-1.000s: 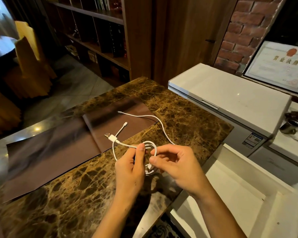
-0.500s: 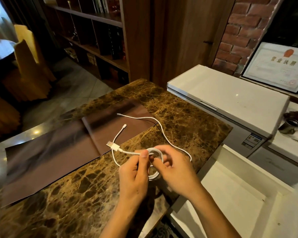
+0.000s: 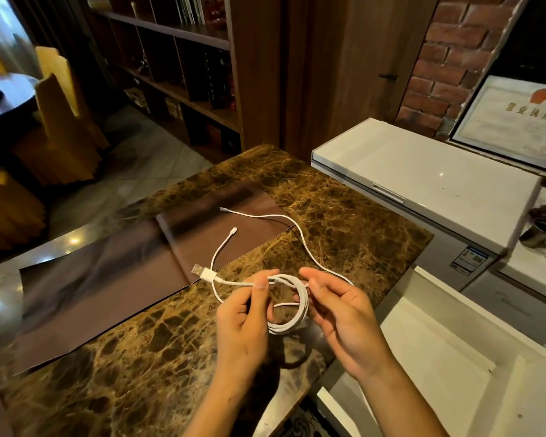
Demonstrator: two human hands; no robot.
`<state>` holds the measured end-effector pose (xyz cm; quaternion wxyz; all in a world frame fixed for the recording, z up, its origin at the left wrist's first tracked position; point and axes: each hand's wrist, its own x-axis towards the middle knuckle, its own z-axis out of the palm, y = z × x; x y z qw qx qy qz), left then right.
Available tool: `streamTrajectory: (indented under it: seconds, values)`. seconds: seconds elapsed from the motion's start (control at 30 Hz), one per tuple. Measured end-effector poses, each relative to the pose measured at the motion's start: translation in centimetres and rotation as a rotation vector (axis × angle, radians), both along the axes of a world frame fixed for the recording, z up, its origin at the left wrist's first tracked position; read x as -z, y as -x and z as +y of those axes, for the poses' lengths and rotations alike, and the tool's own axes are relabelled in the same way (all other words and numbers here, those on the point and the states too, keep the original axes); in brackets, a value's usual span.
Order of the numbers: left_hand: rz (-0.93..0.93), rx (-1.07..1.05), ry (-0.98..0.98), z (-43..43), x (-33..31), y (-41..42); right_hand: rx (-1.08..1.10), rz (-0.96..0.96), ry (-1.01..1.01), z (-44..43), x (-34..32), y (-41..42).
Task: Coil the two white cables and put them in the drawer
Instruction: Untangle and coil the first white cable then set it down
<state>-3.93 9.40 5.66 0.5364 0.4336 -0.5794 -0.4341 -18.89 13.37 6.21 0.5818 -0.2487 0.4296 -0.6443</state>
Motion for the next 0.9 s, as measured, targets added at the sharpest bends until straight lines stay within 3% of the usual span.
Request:
streamTrajectory:
  seconds: [0.33, 0.9]
  values:
    - [0.157, -0.012, -0.126, 0.8, 0.2, -0.2, 0.235, 0.198, 0.057, 0.0, 0.2, 0.9]
    - [0.254, -0.203, -0.196, 1.0, -0.3, -1.7, 0.360, 0.085, 0.066, -1.8, 0.9, -3.0]
